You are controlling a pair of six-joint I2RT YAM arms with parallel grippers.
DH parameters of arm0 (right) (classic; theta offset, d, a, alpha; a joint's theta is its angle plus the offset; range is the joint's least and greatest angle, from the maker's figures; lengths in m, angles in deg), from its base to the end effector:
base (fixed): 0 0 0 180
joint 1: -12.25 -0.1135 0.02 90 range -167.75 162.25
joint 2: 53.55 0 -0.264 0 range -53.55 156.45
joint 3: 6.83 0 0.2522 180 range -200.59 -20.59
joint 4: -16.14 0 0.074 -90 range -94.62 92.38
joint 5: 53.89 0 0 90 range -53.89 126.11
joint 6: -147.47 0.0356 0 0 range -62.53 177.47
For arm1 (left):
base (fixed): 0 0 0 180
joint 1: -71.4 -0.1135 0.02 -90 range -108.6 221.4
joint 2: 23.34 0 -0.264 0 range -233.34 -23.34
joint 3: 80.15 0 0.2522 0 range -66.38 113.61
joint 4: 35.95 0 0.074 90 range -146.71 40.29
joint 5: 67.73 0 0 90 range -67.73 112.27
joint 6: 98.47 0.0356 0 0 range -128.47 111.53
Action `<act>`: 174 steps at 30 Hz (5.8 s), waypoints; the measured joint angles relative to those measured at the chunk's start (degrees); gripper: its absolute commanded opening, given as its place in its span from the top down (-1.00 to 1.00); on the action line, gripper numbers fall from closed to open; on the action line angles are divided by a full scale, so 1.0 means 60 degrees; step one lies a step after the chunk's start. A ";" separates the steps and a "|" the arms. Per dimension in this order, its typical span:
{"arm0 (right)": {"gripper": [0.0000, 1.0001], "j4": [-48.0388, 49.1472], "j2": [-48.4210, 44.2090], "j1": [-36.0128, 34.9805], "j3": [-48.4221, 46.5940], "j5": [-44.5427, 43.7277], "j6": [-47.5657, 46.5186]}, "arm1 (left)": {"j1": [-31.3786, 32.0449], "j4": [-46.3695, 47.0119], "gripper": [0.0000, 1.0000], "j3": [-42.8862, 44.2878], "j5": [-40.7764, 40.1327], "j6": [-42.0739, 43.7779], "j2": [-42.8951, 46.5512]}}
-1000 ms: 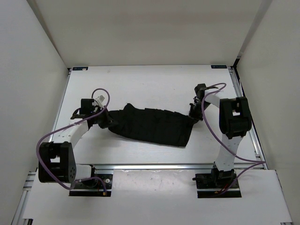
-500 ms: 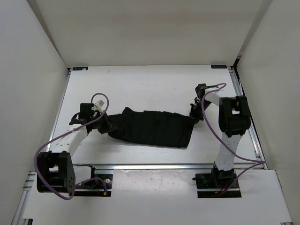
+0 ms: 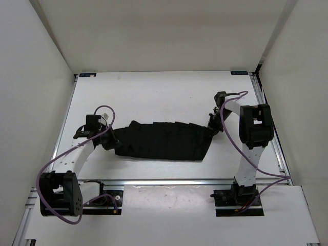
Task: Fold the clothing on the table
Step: Fold the skirt
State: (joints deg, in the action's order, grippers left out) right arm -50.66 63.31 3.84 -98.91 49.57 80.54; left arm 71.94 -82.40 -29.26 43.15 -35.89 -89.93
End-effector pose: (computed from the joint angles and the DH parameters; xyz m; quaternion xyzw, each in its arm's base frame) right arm 0.3601 0.0616 0.1347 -0.1283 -0.9847 -0.1091 0.0450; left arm 0.2079 -0.0146 0.1927 -0.1794 0.9385 -0.2278 0.1872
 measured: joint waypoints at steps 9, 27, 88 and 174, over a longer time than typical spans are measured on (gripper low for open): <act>1.00 -0.0233 0.0040 0.0157 -0.0036 -0.0153 -0.0007 | -0.0423 -0.0645 1.00 0.0015 -0.0892 -0.0076 0.0342; -0.52 0.1483 -0.2849 0.0288 0.0929 0.0867 -0.0404 | -0.1581 0.1089 0.04 0.0772 0.1650 -0.0805 -0.0175; -0.24 0.6266 -0.2095 0.1271 0.4368 0.5501 -0.0051 | 0.1807 0.3650 0.07 0.0142 -0.0237 -0.1694 -0.3355; 0.25 0.7814 -0.0426 -0.3588 -0.1005 0.8127 0.4524 | 0.0036 0.4874 0.04 -0.0608 0.1319 -0.2470 -0.2710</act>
State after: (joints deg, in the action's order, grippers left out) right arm -3.77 60.75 -17.68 -104.94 98.33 107.69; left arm 72.16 -53.15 -32.91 51.07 -50.71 -106.19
